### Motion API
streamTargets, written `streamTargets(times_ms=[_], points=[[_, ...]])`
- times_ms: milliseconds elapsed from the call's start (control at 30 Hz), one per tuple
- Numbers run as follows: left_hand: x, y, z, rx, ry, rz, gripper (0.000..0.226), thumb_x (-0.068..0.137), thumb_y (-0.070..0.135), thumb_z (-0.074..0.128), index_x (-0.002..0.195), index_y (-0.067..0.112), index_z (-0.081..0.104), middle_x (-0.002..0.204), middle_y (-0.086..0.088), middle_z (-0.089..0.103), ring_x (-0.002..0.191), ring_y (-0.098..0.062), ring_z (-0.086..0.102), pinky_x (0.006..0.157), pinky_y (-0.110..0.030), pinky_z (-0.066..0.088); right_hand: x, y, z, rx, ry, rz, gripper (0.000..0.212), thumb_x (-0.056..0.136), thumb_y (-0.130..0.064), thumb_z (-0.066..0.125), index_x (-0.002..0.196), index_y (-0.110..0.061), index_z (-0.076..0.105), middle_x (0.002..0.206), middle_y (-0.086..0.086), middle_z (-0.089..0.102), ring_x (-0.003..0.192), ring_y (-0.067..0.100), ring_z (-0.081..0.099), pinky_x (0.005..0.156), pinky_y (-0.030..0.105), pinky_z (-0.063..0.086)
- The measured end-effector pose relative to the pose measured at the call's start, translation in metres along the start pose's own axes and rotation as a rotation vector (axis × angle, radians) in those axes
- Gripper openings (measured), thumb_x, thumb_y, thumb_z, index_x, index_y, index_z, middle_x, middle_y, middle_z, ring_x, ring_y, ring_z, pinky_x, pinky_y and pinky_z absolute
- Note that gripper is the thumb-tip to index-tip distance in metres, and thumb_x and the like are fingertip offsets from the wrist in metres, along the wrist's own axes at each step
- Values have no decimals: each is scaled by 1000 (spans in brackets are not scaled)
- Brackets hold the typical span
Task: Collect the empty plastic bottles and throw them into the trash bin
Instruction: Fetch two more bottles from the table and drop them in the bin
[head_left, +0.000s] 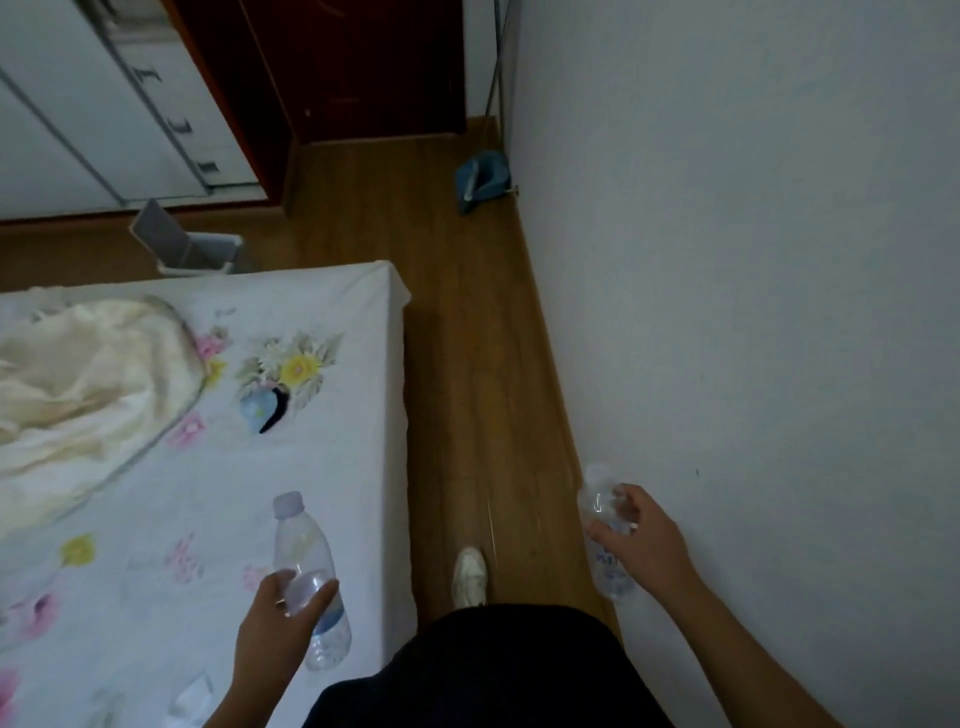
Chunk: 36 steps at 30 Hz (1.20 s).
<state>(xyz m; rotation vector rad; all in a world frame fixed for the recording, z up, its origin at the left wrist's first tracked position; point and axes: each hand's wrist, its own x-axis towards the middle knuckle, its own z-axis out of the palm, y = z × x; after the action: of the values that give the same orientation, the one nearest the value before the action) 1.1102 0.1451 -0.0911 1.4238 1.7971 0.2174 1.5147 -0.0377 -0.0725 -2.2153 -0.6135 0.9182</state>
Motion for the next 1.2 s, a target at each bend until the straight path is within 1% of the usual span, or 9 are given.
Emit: streamTargets(times_ms=[133,300,467,633,733,867,1000,1133,1200], points=[[64,50,6,45,-67,47,68,76,53,80,124,12,56,119,-13,68,98,-29,63,87,-43,49,43,-22,2,-16,42,38,53,76,-40,83,120,-29,55,102,-10,61,96,12,60,80,30,45],[130,132,2,41,-76,153,77,78,55,77,136,11,53,125,-11,65,112,-33,62,85,-39,44,82,-38,-8,-14,79,106,44,78,-36,83,113,-31,56,92,-20,61,81,-4,58,66,19,42],[191,199,8,-14,-28,223,66,82,46,80,134,14,54,118,-1,61,101,-19,55,83,-37,43,151,-64,-17,-32,53,175,43,78,-33,83,113,-30,58,101,-10,66,98,18,63,80,31,44],[253,239,12,-14,9,144,60,79,39,84,127,14,59,115,-5,66,104,-25,60,84,-37,44,251,-107,-14,-38,23,195,55,78,-39,83,124,-21,59,116,1,65,108,21,63,89,32,45],[289,259,10,5,51,53,62,79,42,83,128,11,58,119,-11,67,108,-35,63,84,-40,45,322,-152,-6,-36,-37,153,54,77,-38,83,123,-22,59,110,-1,66,102,19,62,83,30,44],[331,294,6,-39,107,-41,61,77,44,84,121,9,60,113,-14,69,104,-37,65,87,-46,51,416,-239,6,-47,-144,2,48,74,-43,84,114,-34,58,97,-22,63,97,14,65,71,24,44],[365,324,2,-71,155,-88,62,66,56,76,109,13,60,97,-6,67,90,-32,64,78,-42,48,497,-329,19,-71,-238,-130,61,72,-52,82,125,-36,56,111,-16,64,102,9,61,87,31,48],[412,349,0,-86,163,-157,49,74,39,88,106,15,59,98,-6,67,89,-30,65,76,-43,49,562,-397,28,-46,-252,-222,65,64,-67,77,121,-50,50,109,-30,60,101,-5,57,82,26,48],[445,366,3,-98,166,-173,53,73,38,88,111,14,60,102,-7,68,88,-28,64,75,-40,47,597,-420,33,-49,-253,-227,69,62,-70,75,123,-48,51,112,-28,62,102,-2,58,85,29,52]])
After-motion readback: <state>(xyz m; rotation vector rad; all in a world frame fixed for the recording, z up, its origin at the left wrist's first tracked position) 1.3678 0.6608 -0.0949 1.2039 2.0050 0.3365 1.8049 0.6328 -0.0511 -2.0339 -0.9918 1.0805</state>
